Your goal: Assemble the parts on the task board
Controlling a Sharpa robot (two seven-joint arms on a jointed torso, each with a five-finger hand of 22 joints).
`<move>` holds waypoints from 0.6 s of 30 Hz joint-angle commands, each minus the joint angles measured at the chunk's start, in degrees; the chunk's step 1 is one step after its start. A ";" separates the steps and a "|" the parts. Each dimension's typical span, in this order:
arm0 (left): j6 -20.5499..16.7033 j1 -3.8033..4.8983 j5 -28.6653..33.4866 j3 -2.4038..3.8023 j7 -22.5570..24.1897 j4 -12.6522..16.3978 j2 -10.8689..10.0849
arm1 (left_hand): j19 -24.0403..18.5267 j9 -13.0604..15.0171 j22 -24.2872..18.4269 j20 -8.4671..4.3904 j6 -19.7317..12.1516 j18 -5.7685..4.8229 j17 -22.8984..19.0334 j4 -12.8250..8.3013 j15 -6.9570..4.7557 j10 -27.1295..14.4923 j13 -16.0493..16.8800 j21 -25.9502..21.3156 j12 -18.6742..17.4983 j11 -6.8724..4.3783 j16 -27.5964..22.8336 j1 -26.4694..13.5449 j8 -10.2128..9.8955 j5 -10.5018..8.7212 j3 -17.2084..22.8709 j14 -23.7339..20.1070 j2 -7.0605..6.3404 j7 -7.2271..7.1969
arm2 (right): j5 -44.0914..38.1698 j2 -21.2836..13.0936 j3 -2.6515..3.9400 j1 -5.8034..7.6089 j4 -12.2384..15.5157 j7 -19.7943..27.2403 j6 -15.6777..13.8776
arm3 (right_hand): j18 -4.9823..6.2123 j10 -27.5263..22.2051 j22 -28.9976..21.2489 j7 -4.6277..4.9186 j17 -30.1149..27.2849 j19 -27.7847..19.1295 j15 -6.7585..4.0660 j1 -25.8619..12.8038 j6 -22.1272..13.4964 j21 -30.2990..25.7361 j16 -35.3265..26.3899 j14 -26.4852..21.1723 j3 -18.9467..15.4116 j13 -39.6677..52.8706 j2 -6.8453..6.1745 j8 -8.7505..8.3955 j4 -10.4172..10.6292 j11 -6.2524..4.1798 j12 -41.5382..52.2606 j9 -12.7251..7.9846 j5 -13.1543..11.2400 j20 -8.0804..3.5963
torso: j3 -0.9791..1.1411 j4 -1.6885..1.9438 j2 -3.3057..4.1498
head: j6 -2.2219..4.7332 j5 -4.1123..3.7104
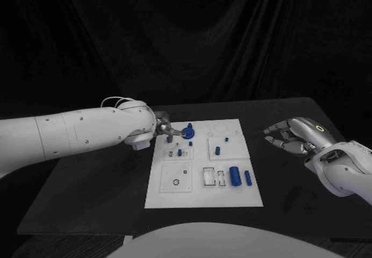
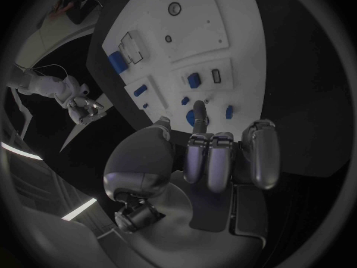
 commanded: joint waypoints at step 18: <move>1.85 3.72 0.21 0.00 2.23 -0.32 -3.07 | 1.97 0.62 12.20 -0.04 0.36 -0.40 15.10 -0.56 -0.41 6.19 15.04 2.62 0.20 -0.44 0.15 3.03 1.04 0.08 -0.75 6.05 1.07 -0.36 | -0.12 -2.23 0.05 -0.13 2.98 1.13 -2.29 | -0.04 0.56 8.53 -0.12 -4.62 0.35 -0.28 -2.65 0.62 0.02 -3.68 2.08 -0.05 -7.98 0.37 -0.34 1.14 -0.41 -2.19 -0.16 -0.30 0.05 | -0.27 -0.04 1.50 | -0.01 3.48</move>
